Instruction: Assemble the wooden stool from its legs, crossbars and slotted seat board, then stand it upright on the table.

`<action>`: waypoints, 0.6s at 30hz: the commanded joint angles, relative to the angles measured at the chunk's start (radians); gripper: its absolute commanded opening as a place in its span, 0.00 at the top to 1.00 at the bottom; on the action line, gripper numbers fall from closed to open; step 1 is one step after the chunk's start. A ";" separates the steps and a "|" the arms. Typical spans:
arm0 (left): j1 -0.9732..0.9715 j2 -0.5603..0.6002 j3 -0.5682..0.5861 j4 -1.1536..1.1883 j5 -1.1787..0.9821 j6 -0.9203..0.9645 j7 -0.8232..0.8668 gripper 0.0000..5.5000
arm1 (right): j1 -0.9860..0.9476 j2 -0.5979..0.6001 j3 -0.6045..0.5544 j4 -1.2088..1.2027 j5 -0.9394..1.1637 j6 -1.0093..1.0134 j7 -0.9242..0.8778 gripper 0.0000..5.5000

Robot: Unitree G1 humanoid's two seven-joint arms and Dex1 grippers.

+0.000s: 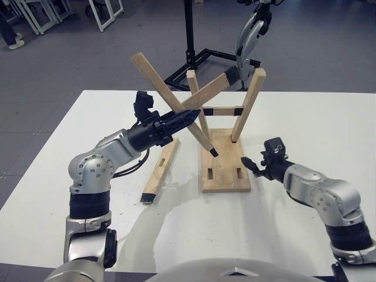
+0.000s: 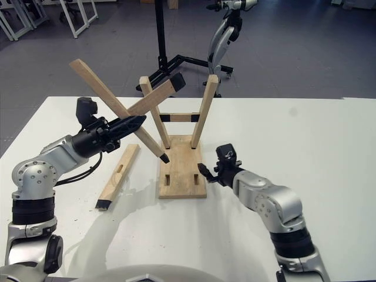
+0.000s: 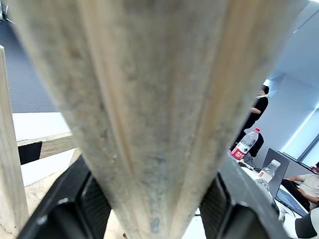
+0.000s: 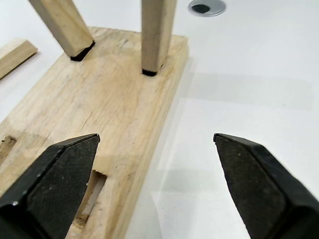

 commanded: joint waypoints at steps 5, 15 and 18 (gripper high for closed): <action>-0.004 -0.020 0.007 -0.035 0.104 -0.115 -0.003 0.63 | 0.078 -0.033 0.023 -0.038 -0.108 0.084 0.047 0.23; 0.022 -0.042 -0.027 -0.048 0.178 -0.185 -0.037 0.63 | 0.073 0.011 0.079 -0.016 -0.223 0.097 0.111 0.23; 0.026 -0.047 -0.027 -0.048 0.178 -0.187 -0.041 0.63 | 0.052 0.039 0.094 0.007 -0.248 0.097 0.123 0.23</action>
